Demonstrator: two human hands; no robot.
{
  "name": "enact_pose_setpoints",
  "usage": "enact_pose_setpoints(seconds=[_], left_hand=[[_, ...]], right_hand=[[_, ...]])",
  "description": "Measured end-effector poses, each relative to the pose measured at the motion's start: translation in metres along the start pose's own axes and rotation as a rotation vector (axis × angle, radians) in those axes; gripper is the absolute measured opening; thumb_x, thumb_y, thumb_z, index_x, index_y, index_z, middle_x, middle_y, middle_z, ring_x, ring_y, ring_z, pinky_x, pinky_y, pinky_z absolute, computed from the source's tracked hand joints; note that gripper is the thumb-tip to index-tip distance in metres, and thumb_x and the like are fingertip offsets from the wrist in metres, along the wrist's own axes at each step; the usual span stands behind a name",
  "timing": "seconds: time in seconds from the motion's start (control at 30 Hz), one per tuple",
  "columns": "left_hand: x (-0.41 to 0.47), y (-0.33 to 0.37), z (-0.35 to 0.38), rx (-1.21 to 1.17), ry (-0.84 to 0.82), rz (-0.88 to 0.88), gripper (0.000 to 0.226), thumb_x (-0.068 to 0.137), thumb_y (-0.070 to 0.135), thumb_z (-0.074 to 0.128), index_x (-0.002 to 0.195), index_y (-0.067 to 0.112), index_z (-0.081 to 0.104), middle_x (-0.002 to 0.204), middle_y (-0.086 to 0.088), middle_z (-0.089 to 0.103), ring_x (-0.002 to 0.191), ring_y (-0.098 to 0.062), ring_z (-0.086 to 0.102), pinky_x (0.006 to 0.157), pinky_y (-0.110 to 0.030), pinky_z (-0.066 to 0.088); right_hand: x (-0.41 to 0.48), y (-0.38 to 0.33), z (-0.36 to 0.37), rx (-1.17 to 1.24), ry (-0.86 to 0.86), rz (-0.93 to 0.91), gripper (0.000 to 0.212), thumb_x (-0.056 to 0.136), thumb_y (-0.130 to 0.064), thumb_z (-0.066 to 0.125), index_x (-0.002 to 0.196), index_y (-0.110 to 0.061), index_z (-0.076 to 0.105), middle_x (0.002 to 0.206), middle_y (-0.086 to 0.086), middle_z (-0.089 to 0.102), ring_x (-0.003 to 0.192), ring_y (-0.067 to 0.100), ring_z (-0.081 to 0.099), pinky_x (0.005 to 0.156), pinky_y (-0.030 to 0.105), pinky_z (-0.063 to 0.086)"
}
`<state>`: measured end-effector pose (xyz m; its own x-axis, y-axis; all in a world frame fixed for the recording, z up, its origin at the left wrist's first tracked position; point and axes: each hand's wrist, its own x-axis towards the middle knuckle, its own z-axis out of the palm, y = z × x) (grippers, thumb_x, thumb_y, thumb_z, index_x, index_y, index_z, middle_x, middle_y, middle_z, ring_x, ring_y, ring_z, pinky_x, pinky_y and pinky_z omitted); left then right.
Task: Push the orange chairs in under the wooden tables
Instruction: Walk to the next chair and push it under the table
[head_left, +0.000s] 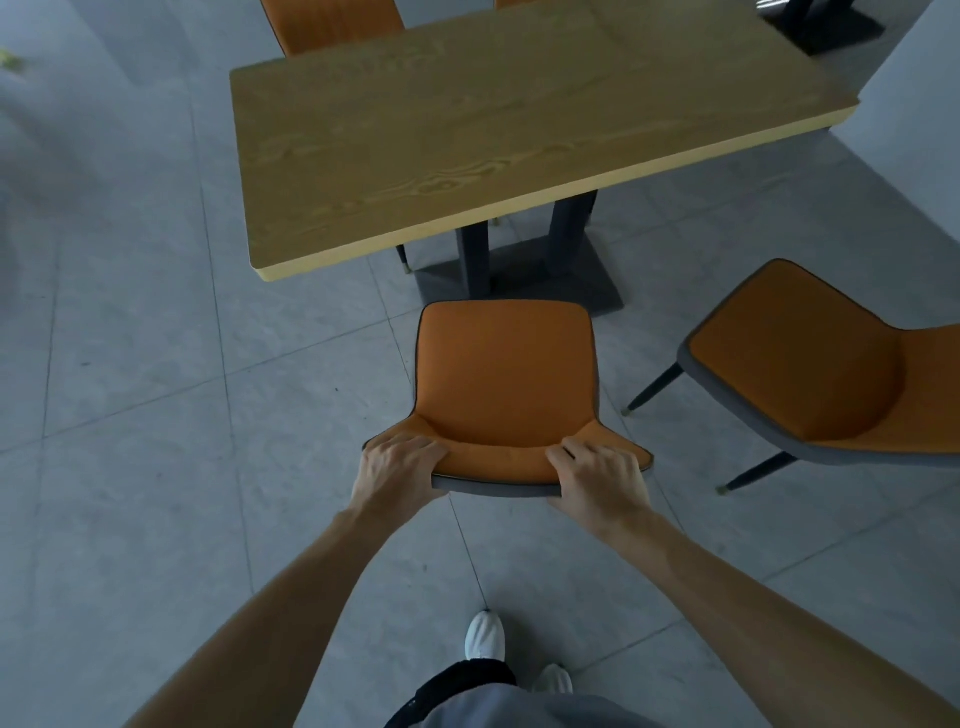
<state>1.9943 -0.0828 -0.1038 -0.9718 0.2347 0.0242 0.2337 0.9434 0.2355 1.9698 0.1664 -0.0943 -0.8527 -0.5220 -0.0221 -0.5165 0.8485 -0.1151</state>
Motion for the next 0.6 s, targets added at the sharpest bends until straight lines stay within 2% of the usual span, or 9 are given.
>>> enact_pose_setpoints(seconds=[0.2,0.4,0.5,0.6], left_hand=[[0.015,-0.011,0.002,-0.014,0.028,0.032,0.018,0.058,0.030,0.070,0.075,0.023,0.070,0.066,0.006,0.068,0.061,-0.018,0.063,0.057,-0.027,0.050],[0.018,-0.017,0.002,0.052,-0.034,-0.008,0.029,0.053,0.026,0.084,0.078,0.024,0.070,0.069,0.007,0.069,0.062,-0.019,0.063,0.061,-0.030,0.050],[0.015,-0.008,-0.003,0.085,-0.072,-0.058,0.030,0.065,0.037,0.080,0.088,0.023,0.068,0.080,0.004,0.069,0.076,-0.022,0.064,0.074,-0.036,0.048],[0.014,0.001,-0.010,0.105,-0.134,-0.117,0.033,0.078,0.045,0.068,0.101,0.023,0.062,0.094,0.002,0.067,0.091,-0.023,0.060,0.087,-0.039,0.043]], right_hand=[[0.016,0.004,-0.002,-0.043,-0.005,0.008,0.050,0.032,-0.037,0.093,0.064,-0.015,0.062,0.055,-0.003,0.054,0.040,0.015,0.047,0.041,0.017,0.025],[0.020,-0.003,-0.004,-0.060,-0.045,0.015,0.051,0.039,-0.038,0.092,0.074,-0.014,0.063,0.061,-0.001,0.056,0.046,0.017,0.051,0.039,0.021,0.031],[0.016,-0.007,-0.007,-0.063,-0.081,0.044,0.046,0.064,-0.040,0.082,0.096,-0.014,0.060,0.083,0.002,0.061,0.067,0.021,0.058,0.053,0.029,0.041],[0.014,-0.009,-0.011,-0.050,-0.093,0.067,0.046,0.077,-0.042,0.071,0.110,-0.015,0.054,0.097,0.002,0.060,0.084,0.022,0.058,0.067,0.031,0.040]])
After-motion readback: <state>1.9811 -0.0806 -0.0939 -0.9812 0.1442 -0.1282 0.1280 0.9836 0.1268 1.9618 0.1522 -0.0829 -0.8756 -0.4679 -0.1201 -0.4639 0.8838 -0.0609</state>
